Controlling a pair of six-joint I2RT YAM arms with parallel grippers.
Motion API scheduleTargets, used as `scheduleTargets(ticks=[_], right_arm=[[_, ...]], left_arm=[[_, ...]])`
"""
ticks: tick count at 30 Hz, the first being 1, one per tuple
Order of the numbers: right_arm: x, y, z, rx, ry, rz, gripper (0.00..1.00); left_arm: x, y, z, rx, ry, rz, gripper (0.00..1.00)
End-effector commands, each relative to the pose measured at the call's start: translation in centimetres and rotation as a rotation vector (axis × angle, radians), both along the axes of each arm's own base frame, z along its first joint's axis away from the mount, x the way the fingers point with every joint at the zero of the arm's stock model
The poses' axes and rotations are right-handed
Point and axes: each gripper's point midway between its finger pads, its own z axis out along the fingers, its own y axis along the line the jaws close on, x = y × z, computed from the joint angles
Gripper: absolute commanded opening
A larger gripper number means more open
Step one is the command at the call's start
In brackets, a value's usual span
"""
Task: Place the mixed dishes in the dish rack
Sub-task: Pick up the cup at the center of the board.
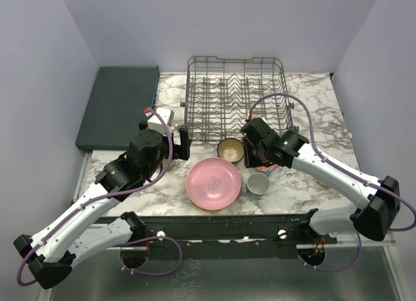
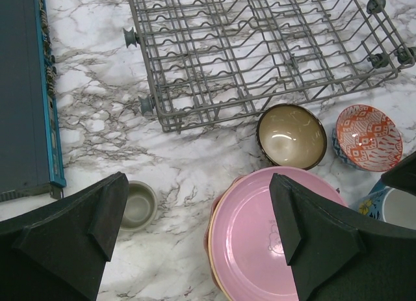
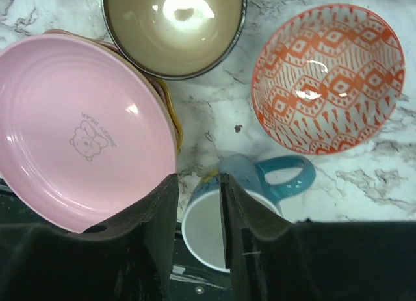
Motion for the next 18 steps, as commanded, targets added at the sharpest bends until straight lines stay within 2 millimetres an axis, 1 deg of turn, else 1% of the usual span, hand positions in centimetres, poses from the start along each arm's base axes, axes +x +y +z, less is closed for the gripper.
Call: scheduleTargets(ticks=[1, 6, 10, 18], right_arm=[[-2.0, -3.0, 0.2, -0.055, 0.032, -0.09, 0.38], [-3.7, -4.2, 0.7, -0.039, 0.063, -0.125, 0.41], [-5.1, -5.6, 0.5, -0.059, 0.106, -0.176, 0.41], [-7.3, -6.8, -0.9, -0.073, 0.183, -0.229, 0.41]], left_arm=[[0.0, 0.2, -0.7, 0.028, 0.011, 0.0, 0.99], [-0.1, 0.1, -0.7, 0.026, 0.012, -0.007, 0.99], [-0.1, 0.1, -0.7, 0.025, 0.014, -0.008, 0.99], [-0.1, -0.1, -0.8, 0.023, 0.019, -0.019, 0.99]])
